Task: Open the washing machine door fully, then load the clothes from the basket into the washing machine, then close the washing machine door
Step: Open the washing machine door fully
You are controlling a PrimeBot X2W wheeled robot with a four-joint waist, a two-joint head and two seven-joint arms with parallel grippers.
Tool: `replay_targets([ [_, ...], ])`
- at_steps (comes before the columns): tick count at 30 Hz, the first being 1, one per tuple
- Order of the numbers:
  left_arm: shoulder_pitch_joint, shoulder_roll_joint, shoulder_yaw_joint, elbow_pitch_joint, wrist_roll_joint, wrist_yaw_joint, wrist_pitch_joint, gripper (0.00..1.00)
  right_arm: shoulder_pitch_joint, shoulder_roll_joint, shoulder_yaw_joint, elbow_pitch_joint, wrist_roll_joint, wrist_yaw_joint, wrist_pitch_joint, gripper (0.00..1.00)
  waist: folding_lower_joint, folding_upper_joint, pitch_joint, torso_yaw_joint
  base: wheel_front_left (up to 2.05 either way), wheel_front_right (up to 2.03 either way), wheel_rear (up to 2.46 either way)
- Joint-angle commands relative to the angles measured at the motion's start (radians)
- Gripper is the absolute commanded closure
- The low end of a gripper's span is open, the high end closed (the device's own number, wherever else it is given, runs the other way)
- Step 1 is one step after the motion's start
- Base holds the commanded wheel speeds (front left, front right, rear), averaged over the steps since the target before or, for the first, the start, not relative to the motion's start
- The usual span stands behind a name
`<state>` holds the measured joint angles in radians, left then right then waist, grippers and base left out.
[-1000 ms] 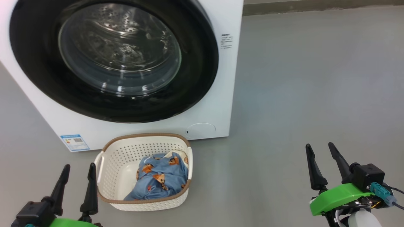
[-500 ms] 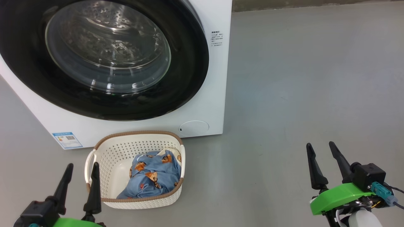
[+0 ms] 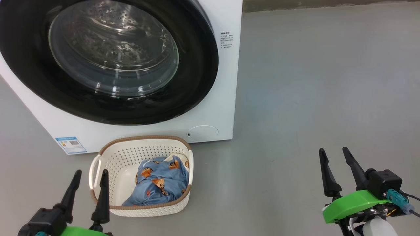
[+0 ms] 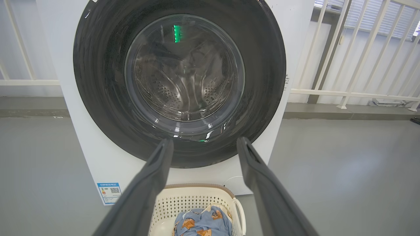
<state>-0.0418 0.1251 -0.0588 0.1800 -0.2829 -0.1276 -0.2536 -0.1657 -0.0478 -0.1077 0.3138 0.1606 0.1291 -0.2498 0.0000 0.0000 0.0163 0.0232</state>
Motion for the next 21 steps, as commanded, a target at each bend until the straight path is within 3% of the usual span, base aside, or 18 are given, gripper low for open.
replay_targets([
  [1,-0.023,0.023,0.035,-0.029,0.016,-0.003,-0.008,0.0,-0.035,-0.002,0.031,-0.022,0.012,0.002,-0.012,0.0,0.0,0.0,0.004,0.0,0.0,0.0,0.0],
  [13,-0.006,0.017,0.023,-0.056,0.03,-0.003,-0.008,0.0,-0.145,-0.021,0.032,-0.029,0.088,0.002,-0.012,0.0,0.0,0.0,0.022,0.012,0.0,0.0,0.0],
  [21,-0.001,0.017,0.011,-0.06,0.029,-0.003,-0.008,0.0,-0.265,-0.028,-0.007,-0.021,0.278,0.002,-0.004,0.0,0.0,0.0,0.044,0.026,0.0,0.0,0.0],
])
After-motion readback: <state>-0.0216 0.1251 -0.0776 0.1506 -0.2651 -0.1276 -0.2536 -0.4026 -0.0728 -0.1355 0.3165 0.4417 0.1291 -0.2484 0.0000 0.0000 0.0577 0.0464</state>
